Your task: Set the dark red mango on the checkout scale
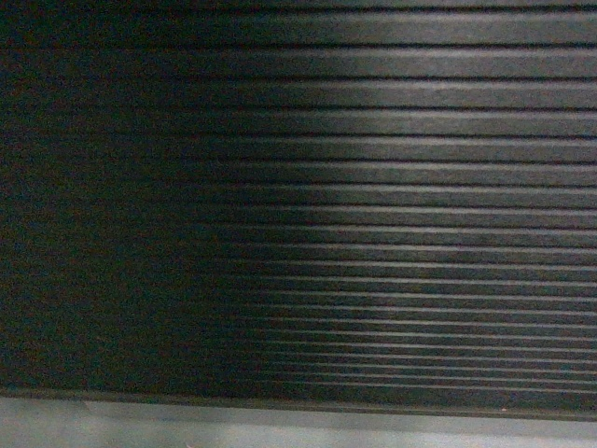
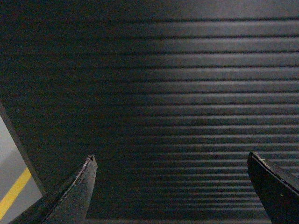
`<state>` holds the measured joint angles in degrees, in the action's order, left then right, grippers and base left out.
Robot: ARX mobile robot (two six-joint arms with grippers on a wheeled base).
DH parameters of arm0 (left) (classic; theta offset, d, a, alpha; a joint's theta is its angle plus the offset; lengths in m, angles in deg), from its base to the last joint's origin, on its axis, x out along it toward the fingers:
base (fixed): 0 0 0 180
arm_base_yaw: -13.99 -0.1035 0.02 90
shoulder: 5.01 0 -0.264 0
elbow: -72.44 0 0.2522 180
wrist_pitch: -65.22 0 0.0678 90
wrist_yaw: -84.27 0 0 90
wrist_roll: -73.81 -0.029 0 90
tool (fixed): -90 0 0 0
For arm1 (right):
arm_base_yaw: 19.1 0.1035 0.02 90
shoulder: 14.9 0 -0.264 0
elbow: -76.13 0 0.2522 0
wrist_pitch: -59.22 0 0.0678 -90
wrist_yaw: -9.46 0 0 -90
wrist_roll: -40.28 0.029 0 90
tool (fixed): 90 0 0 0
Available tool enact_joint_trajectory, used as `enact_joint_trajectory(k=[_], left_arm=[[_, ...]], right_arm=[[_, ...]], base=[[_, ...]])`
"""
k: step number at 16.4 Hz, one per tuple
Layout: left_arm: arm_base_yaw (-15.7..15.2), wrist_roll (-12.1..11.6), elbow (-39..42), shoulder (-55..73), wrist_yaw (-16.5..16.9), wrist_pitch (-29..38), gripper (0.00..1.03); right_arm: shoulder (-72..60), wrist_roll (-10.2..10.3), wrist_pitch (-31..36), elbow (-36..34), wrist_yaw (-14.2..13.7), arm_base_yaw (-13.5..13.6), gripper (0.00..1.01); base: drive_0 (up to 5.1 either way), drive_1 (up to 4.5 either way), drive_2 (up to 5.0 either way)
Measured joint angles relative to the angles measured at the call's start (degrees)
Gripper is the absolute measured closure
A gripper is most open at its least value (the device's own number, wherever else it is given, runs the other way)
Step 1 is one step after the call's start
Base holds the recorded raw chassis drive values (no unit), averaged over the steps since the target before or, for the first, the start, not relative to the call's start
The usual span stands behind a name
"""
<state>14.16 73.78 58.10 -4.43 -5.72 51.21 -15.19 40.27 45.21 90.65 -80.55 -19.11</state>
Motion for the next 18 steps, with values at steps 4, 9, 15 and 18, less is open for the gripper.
enact_joint_trajectory(k=[4,9,15,18], left_arm=[[0.0,0.0,0.0,0.0,0.0,0.0,0.05],[0.0,0.0,0.0,0.0,0.0,0.0,0.05],[0.0,0.0,0.0,0.0,-0.2,0.1,0.05],[0.0,0.0,0.0,0.0,0.0,0.3,0.05]], right_arm=[[0.0,0.0,0.0,0.0,0.0,0.0,0.03],[0.0,0.0,0.0,0.0,0.0,0.0,0.03],[0.0,-0.1,0.0,0.0,0.1,0.0,0.03],[0.0,0.0,0.3,0.0,0.0,0.0,0.03]], base=[[0.0,0.0,0.0],[0.0,0.0,0.0],[0.0,0.0,0.0],[0.0,0.0,0.0]])
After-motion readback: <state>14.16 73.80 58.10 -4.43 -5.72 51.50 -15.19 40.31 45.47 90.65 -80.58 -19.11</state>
